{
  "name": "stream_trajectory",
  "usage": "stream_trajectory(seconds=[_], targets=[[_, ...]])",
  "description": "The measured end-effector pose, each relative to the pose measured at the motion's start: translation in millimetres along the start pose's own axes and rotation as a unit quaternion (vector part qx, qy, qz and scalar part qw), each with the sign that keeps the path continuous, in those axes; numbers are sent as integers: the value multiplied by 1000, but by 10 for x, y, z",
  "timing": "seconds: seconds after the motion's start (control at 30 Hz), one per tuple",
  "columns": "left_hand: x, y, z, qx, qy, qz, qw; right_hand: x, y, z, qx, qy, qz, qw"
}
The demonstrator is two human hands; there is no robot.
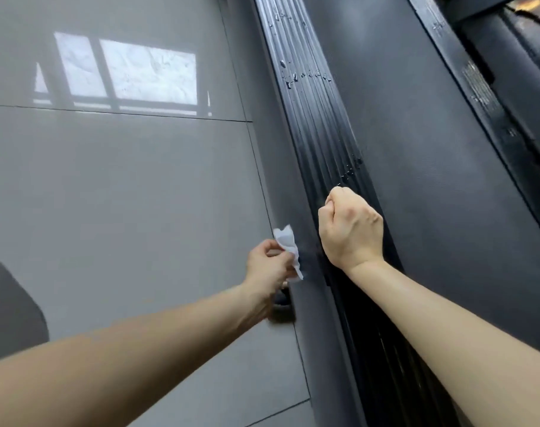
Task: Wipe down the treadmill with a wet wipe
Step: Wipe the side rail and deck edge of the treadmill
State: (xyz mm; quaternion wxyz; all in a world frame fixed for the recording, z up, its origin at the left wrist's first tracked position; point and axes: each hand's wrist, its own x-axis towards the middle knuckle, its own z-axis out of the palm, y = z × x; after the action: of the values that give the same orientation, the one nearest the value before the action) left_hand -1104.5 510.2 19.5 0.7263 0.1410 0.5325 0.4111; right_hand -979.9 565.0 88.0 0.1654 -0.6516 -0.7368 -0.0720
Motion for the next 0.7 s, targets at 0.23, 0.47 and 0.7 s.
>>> stream_trajectory(seconds=[0.23, 0.47, 0.7], targets=[[701, 927, 234, 22, 45, 179, 983, 22, 24, 57, 25, 6, -4, 1000], [206, 256, 108, 15, -1, 149, 989, -4, 42, 78, 32, 2, 4, 999], [113, 390, 13, 79, -69, 113, 988, 19, 81, 150, 37, 26, -30, 999]])
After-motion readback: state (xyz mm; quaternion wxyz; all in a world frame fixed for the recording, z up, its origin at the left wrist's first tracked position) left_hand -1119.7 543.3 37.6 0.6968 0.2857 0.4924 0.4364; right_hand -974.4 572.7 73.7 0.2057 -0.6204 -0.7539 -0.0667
